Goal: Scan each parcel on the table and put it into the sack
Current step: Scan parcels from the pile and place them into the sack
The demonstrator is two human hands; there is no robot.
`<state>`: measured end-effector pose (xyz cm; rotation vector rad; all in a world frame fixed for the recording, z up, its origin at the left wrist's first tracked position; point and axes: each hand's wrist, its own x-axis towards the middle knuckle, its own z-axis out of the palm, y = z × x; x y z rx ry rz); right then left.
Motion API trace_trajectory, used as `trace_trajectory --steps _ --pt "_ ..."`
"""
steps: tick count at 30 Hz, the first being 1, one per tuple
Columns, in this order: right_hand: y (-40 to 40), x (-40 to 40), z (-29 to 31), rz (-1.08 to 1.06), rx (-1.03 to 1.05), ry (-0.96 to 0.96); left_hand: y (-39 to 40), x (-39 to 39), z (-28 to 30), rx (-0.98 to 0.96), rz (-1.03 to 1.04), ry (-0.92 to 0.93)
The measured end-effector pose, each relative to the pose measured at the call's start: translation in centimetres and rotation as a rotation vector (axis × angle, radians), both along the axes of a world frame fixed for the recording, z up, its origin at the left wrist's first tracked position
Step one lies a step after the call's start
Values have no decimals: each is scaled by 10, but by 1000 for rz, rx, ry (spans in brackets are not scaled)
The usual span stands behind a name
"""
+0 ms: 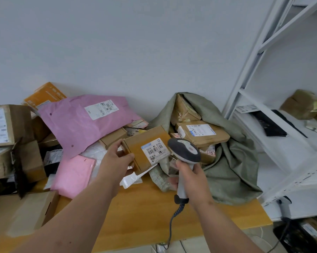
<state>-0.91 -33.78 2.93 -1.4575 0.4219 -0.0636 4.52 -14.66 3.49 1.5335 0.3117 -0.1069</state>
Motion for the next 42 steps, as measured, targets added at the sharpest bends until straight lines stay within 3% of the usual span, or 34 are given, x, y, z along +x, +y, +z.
trace_trajectory --steps 12,22,29,34,42 --pt "-115 86 -3 -180 168 -56 -136 94 15 -41 -118 104" --pt "-195 161 -20 -120 232 37 -221 149 7 220 -135 261" --pt "-193 179 -31 -48 189 35 -229 156 2 169 -117 145" --pt "-186 180 -29 -98 108 -1 -208 154 2 268 84 54" --pt "-111 159 2 134 92 91 -127 119 2 279 213 24"
